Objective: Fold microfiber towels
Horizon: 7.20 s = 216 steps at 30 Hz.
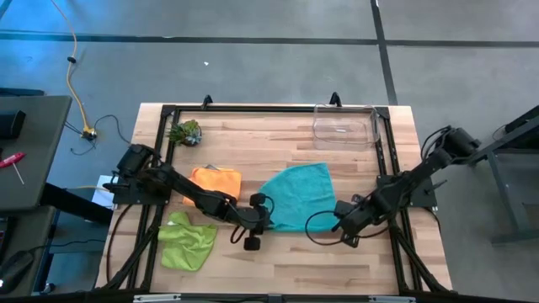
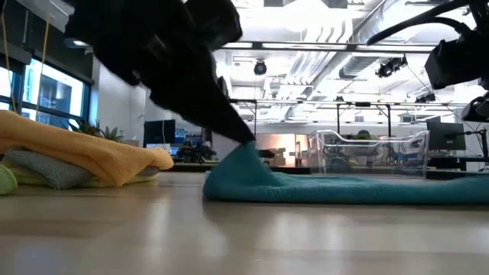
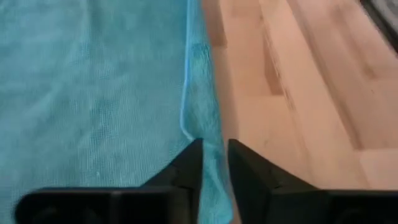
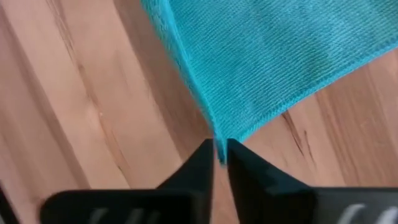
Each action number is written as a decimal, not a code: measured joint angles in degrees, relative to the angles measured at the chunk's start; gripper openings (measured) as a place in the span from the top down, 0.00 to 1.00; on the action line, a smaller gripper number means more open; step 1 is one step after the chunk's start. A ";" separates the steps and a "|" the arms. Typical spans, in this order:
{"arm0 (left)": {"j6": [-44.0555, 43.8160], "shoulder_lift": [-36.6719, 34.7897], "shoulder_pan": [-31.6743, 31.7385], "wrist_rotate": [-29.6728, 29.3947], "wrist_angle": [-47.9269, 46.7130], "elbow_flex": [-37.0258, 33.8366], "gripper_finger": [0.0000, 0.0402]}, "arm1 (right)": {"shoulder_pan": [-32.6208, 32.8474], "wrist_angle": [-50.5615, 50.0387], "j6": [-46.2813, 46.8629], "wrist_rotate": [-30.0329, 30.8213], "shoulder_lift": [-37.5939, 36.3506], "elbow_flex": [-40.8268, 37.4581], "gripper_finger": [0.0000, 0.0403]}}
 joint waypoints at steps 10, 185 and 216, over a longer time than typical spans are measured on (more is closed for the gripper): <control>1.87 -9.87 2.67 -1.18 -15.51 1.02 0.52 | -2.25 -10.29 -2.56 0.27 -10.98 0.02 0.46; -7.34 12.22 13.51 0.76 2.59 13.85 1.00 | -15.73 26.72 3.94 26.93 -15.83 -23.58 1.00; -6.49 5.57 10.57 4.31 -0.32 14.61 1.00 | -14.36 17.19 -8.52 21.33 -10.75 -12.41 1.00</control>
